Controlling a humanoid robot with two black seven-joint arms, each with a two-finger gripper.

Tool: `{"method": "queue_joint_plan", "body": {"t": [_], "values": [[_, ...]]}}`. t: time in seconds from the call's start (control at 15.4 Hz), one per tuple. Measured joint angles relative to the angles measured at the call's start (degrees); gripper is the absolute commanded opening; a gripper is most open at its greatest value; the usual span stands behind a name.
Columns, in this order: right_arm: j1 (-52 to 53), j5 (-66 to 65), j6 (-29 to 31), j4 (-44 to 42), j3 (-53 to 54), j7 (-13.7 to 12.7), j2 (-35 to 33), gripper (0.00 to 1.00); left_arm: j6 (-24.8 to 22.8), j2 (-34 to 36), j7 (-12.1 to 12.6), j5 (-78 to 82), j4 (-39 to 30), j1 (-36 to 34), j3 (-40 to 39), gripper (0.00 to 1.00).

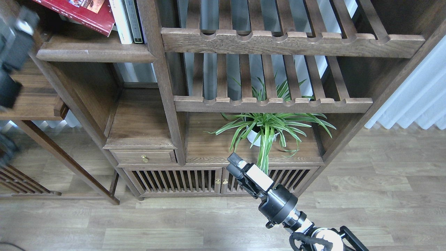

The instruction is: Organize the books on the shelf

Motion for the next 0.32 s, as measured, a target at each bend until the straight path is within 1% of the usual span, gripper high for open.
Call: {"method": "queue_joint_plan", "body": {"t": [0.13,0.32], "values": [[0.38,0.00,0.00,0.02,-0.06,0.00,0.00,0.96,0.00,-4.39,1.36,-0.02,0.01,4.17,1.23,0.99],[0.86,-0.02,0.00,0.04,-0.54,0.00,0.01,0.96,0.00,-7.64,2.11,-0.04,0.32,6.22,3.16,0.99]]}}
